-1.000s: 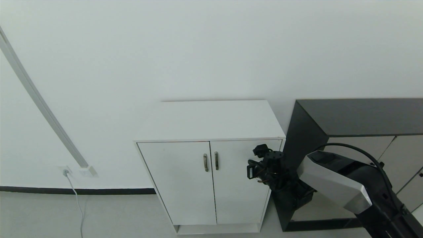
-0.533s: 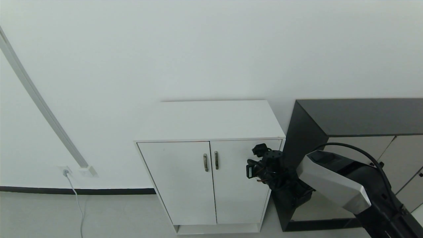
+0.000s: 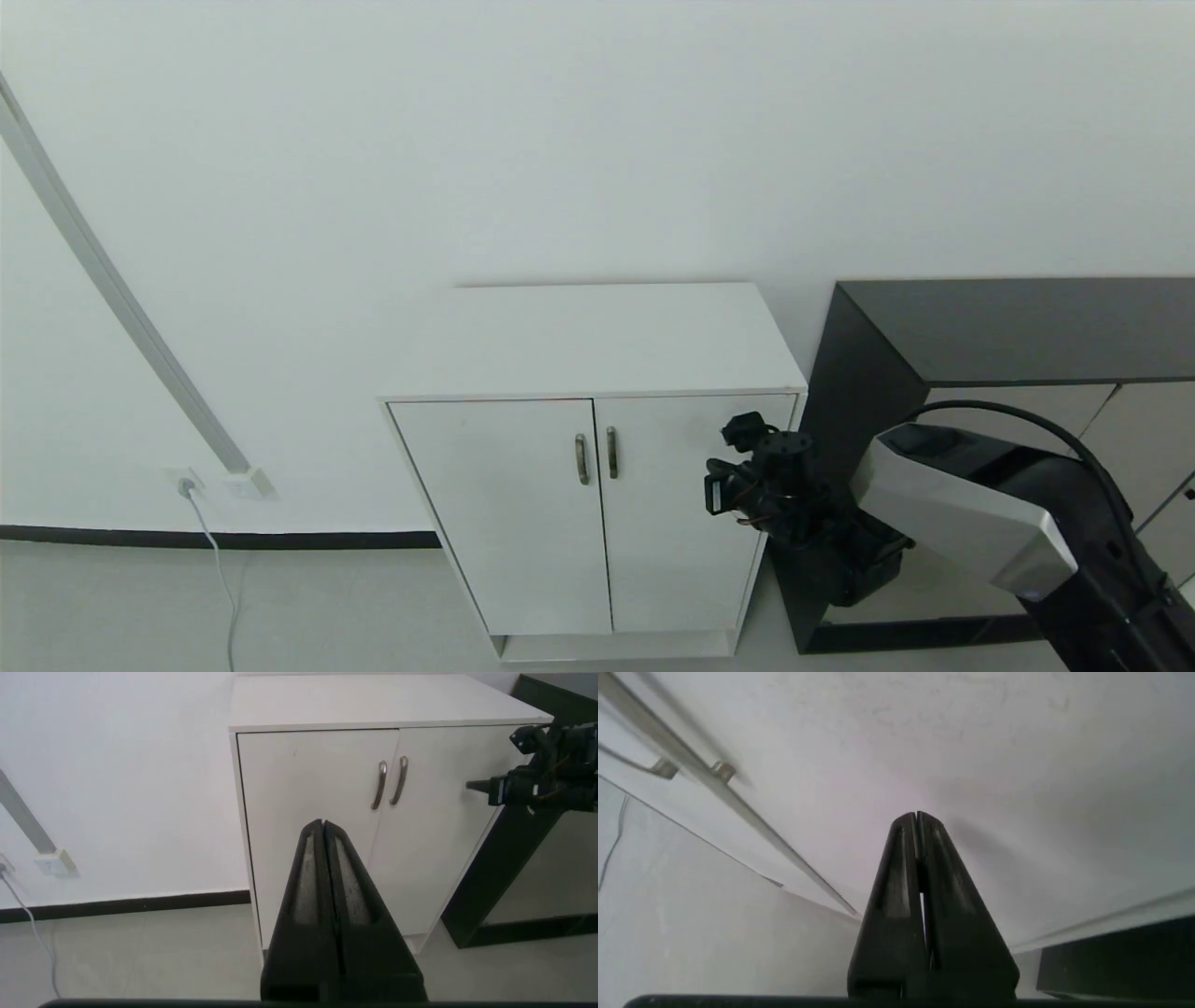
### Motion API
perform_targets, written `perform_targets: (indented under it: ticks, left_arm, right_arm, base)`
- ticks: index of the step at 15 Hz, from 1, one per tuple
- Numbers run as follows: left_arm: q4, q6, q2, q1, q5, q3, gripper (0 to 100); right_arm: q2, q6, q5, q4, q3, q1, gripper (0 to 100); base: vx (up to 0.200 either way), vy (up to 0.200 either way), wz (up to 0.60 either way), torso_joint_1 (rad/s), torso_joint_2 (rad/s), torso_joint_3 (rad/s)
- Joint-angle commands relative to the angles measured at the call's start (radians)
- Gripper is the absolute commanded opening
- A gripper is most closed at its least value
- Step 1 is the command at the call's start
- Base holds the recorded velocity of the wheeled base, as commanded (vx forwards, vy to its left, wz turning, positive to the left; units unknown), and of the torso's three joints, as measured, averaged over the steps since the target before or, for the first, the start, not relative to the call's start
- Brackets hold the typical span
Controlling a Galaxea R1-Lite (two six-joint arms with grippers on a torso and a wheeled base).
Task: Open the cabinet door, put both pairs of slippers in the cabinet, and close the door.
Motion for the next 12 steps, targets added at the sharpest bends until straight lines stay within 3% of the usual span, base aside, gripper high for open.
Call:
perform_targets:
  ticks: [1, 4, 7, 12]
  left_arm:
    - [0.0, 0.0, 0.001, 0.0, 0.0, 0.0, 0]
    - [0.0, 0.0, 0.001, 0.0, 0.0, 0.0, 0]
    - [0.0, 0.0, 0.001, 0.0, 0.0, 0.0, 0]
    - [0.0, 0.001, 0.001, 0.0, 0.0, 0.0, 0]
  right_arm:
    - [-0.14, -0.002, 0.0, -0.057, 0.151, -0.004, 0]
    - [-0.36, -0.002, 0.0, -0.109, 0.379, -0.043, 0]
    - [-0.616, -0.016, 0.0, -0.135, 0.632, -0.157, 0]
    - [-1.054, -0.105, 0.014, -0.126, 1.013, -0.456, 0]
  base:
    - [0.0, 0.0, 0.0, 0.0, 0.0, 0.0]
    - [0.0, 0.0, 0.0, 0.0, 0.0, 0.0]
    - [0.0, 0.0, 0.0, 0.0, 0.0, 0.0]
    - [0.0, 0.0, 0.0, 0.0, 0.0, 0.0]
